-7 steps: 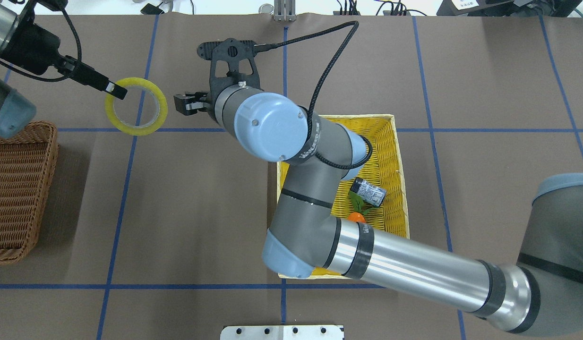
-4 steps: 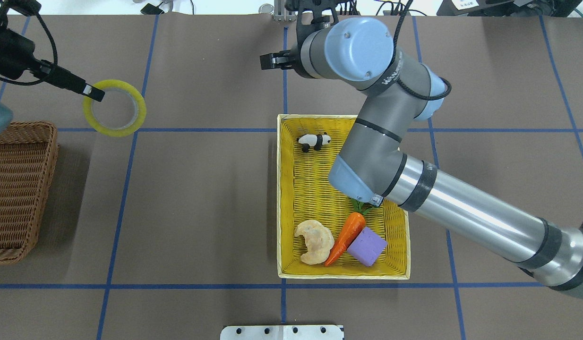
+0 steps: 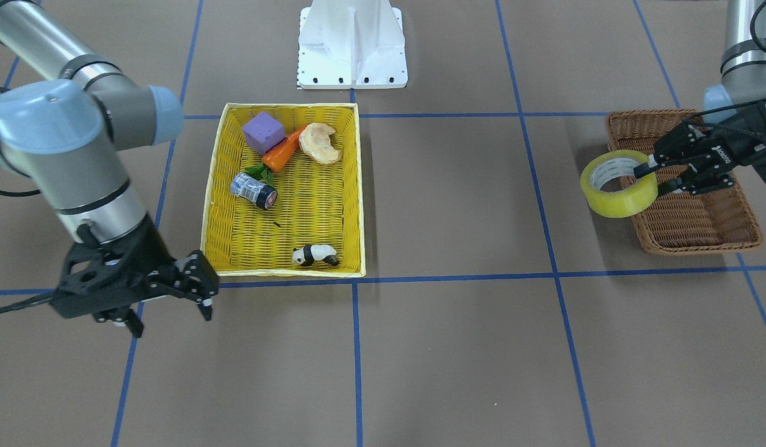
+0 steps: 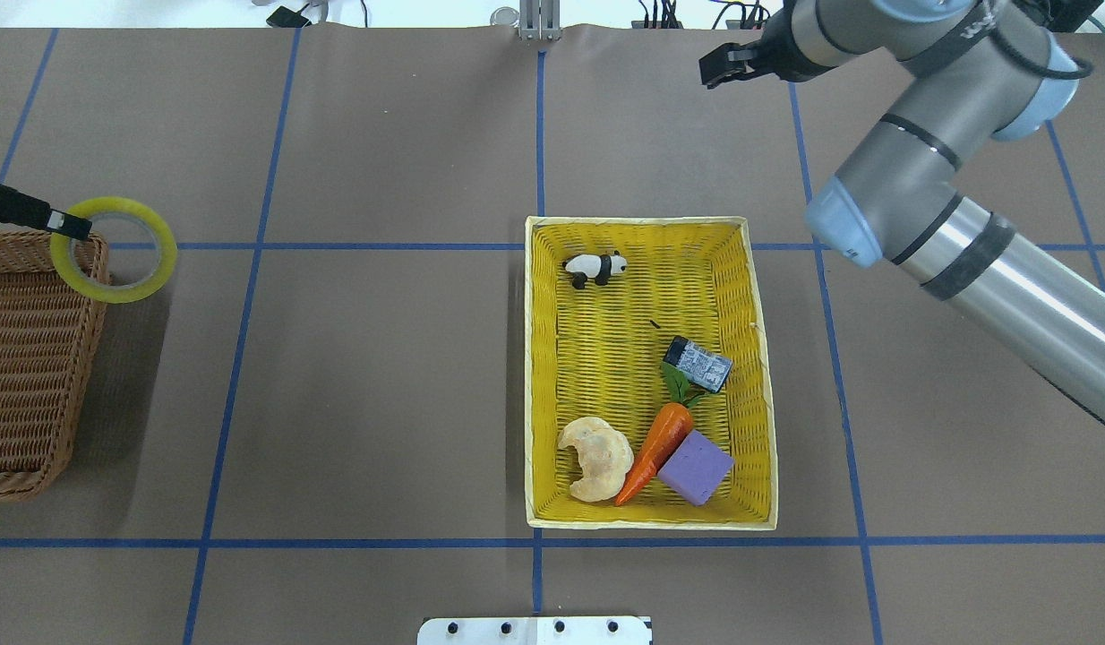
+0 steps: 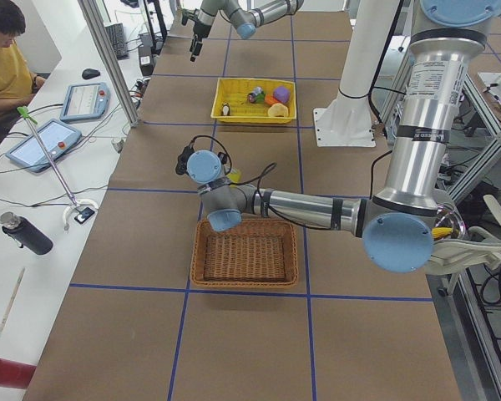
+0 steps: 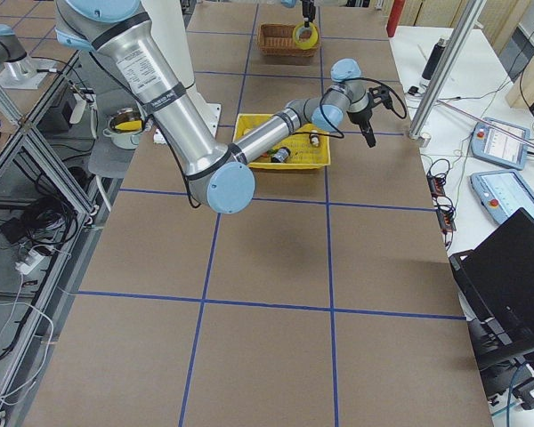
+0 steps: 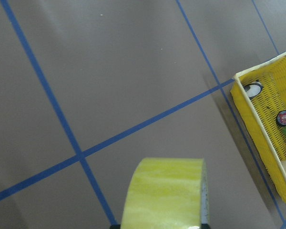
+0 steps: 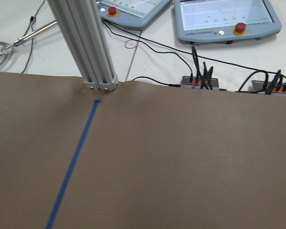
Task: Move tape to another basket
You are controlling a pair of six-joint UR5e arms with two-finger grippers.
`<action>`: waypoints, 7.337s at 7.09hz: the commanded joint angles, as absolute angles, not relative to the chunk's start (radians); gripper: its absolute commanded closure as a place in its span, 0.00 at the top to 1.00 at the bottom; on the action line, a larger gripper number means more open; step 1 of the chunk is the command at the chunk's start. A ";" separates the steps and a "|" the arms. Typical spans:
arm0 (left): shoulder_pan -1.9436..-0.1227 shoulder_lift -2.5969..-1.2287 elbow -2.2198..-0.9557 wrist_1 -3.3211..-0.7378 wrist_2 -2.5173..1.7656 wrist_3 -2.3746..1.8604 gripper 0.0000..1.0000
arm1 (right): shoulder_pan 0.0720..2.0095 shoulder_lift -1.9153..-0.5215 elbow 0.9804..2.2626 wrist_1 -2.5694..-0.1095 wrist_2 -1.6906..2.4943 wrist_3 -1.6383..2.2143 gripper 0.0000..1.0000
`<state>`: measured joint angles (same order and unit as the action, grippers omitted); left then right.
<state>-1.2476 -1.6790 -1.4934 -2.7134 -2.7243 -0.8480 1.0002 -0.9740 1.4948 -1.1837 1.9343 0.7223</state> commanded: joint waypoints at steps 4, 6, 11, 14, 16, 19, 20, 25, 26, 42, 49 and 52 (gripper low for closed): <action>-1.264 -1.458 -1.462 -3.072 -2.723 -1.175 0.00 | 1.351 -1.162 1.502 -1.579 2.155 -0.014 1.00; -1.266 -1.447 -1.384 -3.167 -2.723 -1.202 0.00 | 1.460 -1.324 1.513 -1.640 2.206 -0.322 1.00; -1.264 -1.454 -1.223 -3.254 -2.709 -1.198 0.00 | 1.554 -1.394 1.503 -1.644 2.204 -0.462 1.00; -1.262 -1.488 -1.133 -3.341 -2.680 -1.186 0.28 | 1.552 -1.402 1.500 -1.643 2.221 -0.459 1.00; -1.266 -1.505 -1.109 -3.367 -2.675 -1.163 0.98 | 1.554 -1.402 1.500 -1.643 2.221 -0.456 1.00; -1.322 -1.525 -1.112 -3.366 -2.642 -1.160 0.99 | 1.552 -1.405 1.500 -1.643 2.223 -0.456 1.00; -1.365 -1.532 -1.114 -3.367 -2.642 -1.160 0.99 | 1.554 -1.410 1.502 -1.643 2.227 -0.454 1.00; -1.516 -1.566 -1.115 -3.350 -2.431 -0.826 0.99 | 1.552 -1.425 1.505 -1.641 2.232 -0.456 1.00; -1.516 -1.565 -1.114 -3.329 -2.333 -0.702 0.99 | 1.552 -1.427 1.503 -1.641 2.235 -0.456 1.00; -1.617 -1.606 -1.526 -1.517 -2.293 0.127 1.00 | 1.557 -1.466 1.500 -1.641 2.232 -0.456 1.00; -1.624 -1.594 -1.595 -1.540 -2.309 0.120 0.99 | 1.658 -1.508 1.511 -1.638 2.233 -0.454 1.00; -1.623 -1.589 -1.595 -1.546 -2.304 0.127 0.99 | 1.660 -1.502 1.511 -1.638 2.261 -0.454 1.00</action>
<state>-1.6243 -1.5901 -1.5950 -1.5449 -2.3065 0.1249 1.6589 -1.5025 1.5109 -1.6383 2.2481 -0.4542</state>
